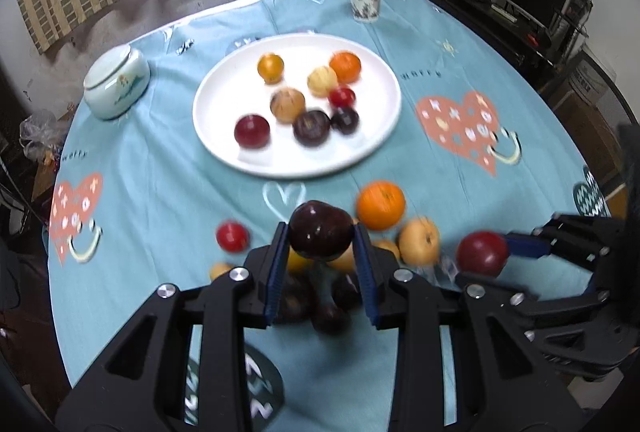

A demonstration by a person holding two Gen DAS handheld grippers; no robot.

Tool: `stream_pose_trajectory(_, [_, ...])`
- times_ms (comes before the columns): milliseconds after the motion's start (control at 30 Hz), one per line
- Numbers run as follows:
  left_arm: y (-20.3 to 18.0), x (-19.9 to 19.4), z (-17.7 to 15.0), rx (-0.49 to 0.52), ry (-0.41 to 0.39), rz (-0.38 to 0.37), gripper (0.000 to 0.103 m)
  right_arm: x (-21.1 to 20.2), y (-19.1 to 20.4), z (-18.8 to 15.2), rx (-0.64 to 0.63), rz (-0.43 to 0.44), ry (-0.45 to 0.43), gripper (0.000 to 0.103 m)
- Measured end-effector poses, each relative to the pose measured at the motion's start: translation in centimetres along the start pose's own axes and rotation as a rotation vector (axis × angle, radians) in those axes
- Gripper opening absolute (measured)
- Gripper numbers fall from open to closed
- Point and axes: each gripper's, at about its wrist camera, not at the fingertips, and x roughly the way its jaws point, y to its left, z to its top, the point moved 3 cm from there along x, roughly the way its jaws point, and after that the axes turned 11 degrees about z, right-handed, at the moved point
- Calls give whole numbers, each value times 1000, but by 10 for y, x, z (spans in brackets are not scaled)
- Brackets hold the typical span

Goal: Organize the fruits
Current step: 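Carry both plums onto the white plate and open both tools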

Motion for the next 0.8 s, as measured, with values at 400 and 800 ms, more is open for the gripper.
stream_pose_trajectory(400, [44,63,95,-83,-24,49,33,1,-23,156,-97,-59,-179,40])
stream_pose_trajectory(800, [51,129,129,-101,28,104,34,85,-70,219,-37,-74,-110,41])
